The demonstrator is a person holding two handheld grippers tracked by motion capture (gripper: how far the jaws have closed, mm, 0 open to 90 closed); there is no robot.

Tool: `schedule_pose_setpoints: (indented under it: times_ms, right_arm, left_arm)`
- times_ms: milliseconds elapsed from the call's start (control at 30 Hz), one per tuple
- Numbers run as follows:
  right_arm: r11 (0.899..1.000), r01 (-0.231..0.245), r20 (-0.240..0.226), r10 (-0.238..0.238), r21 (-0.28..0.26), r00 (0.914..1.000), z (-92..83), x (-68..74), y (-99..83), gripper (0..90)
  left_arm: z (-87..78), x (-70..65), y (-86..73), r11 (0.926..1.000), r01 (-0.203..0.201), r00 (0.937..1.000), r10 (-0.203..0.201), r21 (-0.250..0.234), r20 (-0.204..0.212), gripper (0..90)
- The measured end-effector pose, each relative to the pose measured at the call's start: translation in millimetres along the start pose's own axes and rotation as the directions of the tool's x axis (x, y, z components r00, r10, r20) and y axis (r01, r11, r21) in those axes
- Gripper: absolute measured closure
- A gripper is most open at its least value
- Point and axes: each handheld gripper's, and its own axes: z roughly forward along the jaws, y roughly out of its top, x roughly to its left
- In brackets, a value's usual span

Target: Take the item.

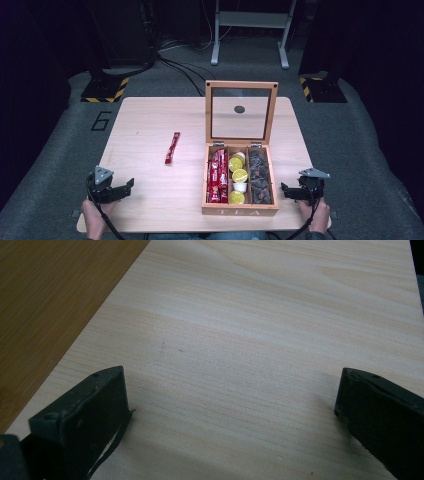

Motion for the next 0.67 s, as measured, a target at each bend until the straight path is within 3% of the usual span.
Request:
schedule_pose_setpoints:
  times_ms: [67,267,400,667]
  right_arm:
    - [1.0,0.0,0.0,0.0,0.0,1.0,0.0,0.0,0.0,0.0]
    - [1.0,0.0,0.0,0.0,0.0,1.0,0.0,-0.1,0.0,0.1]
    - [1.0,0.0,-0.001,0.0,0.0,1.0,0.0,-0.1,0.0,0.0]
    - [1.0,-0.004,-0.002,0.004,0.002,1.0,0.0,0.1,0.0,0.0]
  left_arm:
    - [4.4,4.2,-8.7,0.9993,-0.022,0.9992,0.023,0.029,-0.032,14.2]
    - [11.9,8.2,-17.5,0.9973,-0.041,0.9968,0.045,0.061,-0.065,13.4]
    - [15.5,10.7,-21.6,0.9961,-0.032,0.9972,0.037,0.083,-0.065,13.0]
    - [18.8,16.2,-27.1,0.9974,-0.008,0.9987,0.011,0.072,-0.051,11.2]
